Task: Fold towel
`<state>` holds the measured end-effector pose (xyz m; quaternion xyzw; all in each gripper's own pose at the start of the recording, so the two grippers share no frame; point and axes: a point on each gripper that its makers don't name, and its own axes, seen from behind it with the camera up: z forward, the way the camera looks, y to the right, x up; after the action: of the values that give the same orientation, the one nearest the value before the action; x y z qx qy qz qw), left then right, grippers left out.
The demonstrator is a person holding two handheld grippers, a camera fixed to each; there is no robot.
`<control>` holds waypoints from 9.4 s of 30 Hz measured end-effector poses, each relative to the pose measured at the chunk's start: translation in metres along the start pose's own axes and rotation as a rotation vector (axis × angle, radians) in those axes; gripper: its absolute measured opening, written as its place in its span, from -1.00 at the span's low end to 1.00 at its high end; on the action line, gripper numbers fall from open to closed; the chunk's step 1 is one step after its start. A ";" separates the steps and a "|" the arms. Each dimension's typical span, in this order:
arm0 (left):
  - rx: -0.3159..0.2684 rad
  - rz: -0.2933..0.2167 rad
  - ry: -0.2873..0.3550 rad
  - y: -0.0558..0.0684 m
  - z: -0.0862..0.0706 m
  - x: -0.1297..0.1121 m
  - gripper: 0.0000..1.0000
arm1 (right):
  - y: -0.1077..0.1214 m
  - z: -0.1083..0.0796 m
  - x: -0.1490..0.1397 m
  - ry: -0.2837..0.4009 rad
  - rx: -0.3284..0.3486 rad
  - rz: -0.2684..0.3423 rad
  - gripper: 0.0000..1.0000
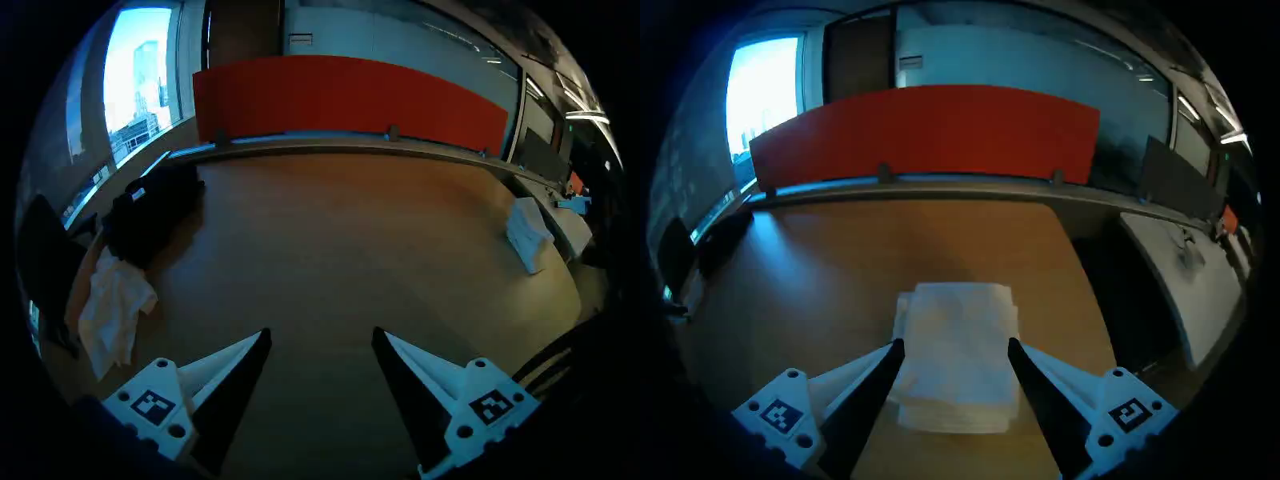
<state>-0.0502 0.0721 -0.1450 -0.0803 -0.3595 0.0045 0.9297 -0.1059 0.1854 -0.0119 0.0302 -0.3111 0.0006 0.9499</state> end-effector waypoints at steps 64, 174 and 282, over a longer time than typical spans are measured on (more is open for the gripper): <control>0.096 -0.041 0.588 -0.068 -0.027 0.222 0.87 | -0.128 -0.058 0.154 0.569 -0.028 -0.014 1.00; 0.131 -0.013 0.740 -0.087 0.096 0.090 0.86 | -0.255 -0.019 0.082 0.611 0.025 0.021 0.98; 0.131 -0.013 0.740 -0.086 0.099 0.089 0.86 | -0.191 0.066 -0.024 0.656 -0.032 0.002 0.99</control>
<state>-0.0548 0.0077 -0.0005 -0.0144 0.0012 -0.0077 0.9999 -0.1603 -0.0086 0.0167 0.0130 0.0114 0.0065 0.9998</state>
